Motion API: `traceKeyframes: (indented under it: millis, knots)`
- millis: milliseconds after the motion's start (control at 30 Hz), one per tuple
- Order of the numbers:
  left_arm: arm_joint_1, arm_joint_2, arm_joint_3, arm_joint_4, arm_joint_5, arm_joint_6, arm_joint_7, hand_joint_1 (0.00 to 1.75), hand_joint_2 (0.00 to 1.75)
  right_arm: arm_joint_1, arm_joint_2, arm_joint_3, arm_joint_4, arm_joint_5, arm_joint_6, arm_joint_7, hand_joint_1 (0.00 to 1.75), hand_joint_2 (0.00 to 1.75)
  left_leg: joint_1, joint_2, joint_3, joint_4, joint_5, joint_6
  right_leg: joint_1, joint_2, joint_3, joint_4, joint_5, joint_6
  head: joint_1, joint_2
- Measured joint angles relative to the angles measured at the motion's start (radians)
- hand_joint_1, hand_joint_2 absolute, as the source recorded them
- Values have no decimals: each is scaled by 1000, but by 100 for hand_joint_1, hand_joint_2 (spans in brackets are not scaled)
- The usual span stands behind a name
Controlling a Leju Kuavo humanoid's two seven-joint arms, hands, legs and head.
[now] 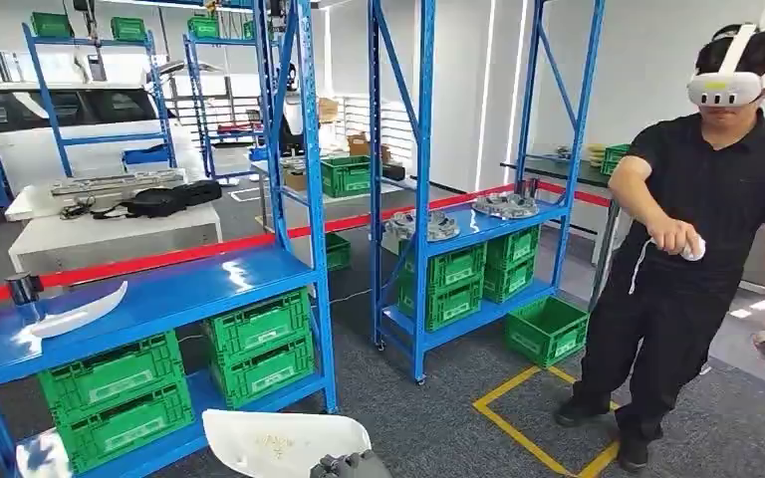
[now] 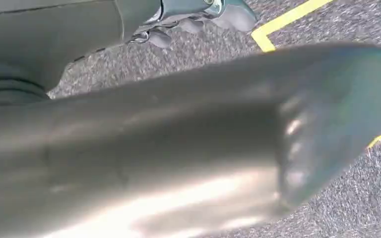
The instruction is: Take the parts from the cabinet and place them on the table.
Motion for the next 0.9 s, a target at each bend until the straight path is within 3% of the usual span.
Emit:
traceKeyframes:
  millis: [33,67,133,167,200,267,300,333,467,500,533,567,633,667,700,733,767,800,833,900]
  knots:
    - [1,0,0,0,0,0,-2,0,0,-2,0,0,0,-1,-1,1,169,175,-1,11,-2,-1,1,10,1,-42,-24,48,-36,3,7,0]
    - [4,0,0,0,0,0,-2,0,0,-2,0,0,0,-2,-2,1,169,175,-2,23,-3,0,1,10,-1,-63,-57,121,-75,8,8,0]
    - [9,0,0,0,0,0,-2,0,0,2,0,0,0,-2,-2,6,169,175,-3,51,-6,0,0,11,-6,-75,-125,269,-135,14,8,0]
    - [10,0,0,0,0,1,-2,0,0,4,-2,0,1,-2,-2,9,169,175,-3,67,-7,2,0,11,-8,-77,-135,293,-132,17,8,0]
    - [10,0,0,1,-1,1,-2,0,0,5,-3,0,1,-3,-1,10,169,175,-2,79,-8,3,-1,10,-11,-80,-118,261,-108,18,9,0]
    - [9,-2,0,1,-1,1,-1,0,0,2,-4,0,1,-3,-2,10,169,175,2,104,-7,9,-5,2,-12,-100,-26,100,-34,17,9,0]
    - [7,-2,0,1,-1,1,0,0,0,0,-4,0,1,-4,-2,10,169,175,1,114,-6,14,-9,-3,-12,-134,24,13,-9,15,9,0]
    - [7,-1,0,0,-1,1,1,0,0,-1,-3,0,0,-5,-2,11,169,175,-7,123,-8,17,-13,-12,-4,-157,26,-1,-20,7,8,0]
    - [2,-3,-1,1,-1,1,3,0,0,-1,-8,0,0,-6,-1,12,169,175,-4,161,9,5,-13,-39,-3,-111,19,-12,-11,-22,6,0]
    - [-1,-2,-1,1,-2,1,3,0,0,1,-7,0,0,-6,-1,12,169,175,2,141,4,10,-21,-45,-10,-101,26,-19,-4,-29,5,0]
    - [-3,-3,-1,1,-2,1,3,0,0,-1,-8,0,0,-8,-1,13,169,175,2,89,-8,44,-51,-46,-11,-94,26,-21,-2,-34,5,0]
    - [-2,-3,-2,2,-2,1,3,0,0,-2,-6,0,0,-8,-2,14,169,175,3,57,-39,117,-94,-46,-11,-83,25,-20,-1,-39,2,0]
    - [2,-1,-1,2,-2,2,4,0,0,1,-6,0,0,-7,-1,12,169,175,0,34,-112,272,-156,-47,-8,-58,25,-20,-1,-40,1,0]
    - [4,-1,-1,2,-2,2,4,0,0,4,-7,0,0,-7,-1,14,169,175,-1,32,-133,308,-158,-46,-6,-45,25,-19,-1,-40,1,0]
    - [4,-1,-1,2,-2,2,4,0,0,5,-7,0,2,-7,-1,15,169,175,-3,31,-130,294,-133,-43,-5,-29,25,-18,-1,-40,1,0]
    - [4,-1,-1,2,-2,2,3,0,0,5,-7,0,2,-7,-1,15,169,175,-3,27,-109,240,-93,-39,-6,-15,25,-16,-1,-39,1,0]
    - [3,-1,-1,2,-2,2,3,0,0,4,-7,0,2,-7,-2,16,169,175,-3,18,-71,152,-42,-35,-6,-1,25,-14,-1,-39,0,0]
    - [2,0,-1,2,-2,2,3,0,0,3,-7,0,2,-7,-2,17,169,175,-2,-9,-30,59,3,-28,-6,12,26,-12,-2,-37,0,0]
    - [2,3,-1,1,-2,2,4,0,0,2,-7,0,2,-7,-2,18,169,175,0,-51,-12,28,-14,-21,-6,19,22,-12,-1,-32,1,0]
    - [3,2,-2,2,-3,2,3,0,0,2,-6,0,2,-7,-3,16,169,175,-5,-39,-7,14,-12,-21,-12,42,10,-11,6,-16,2,0]
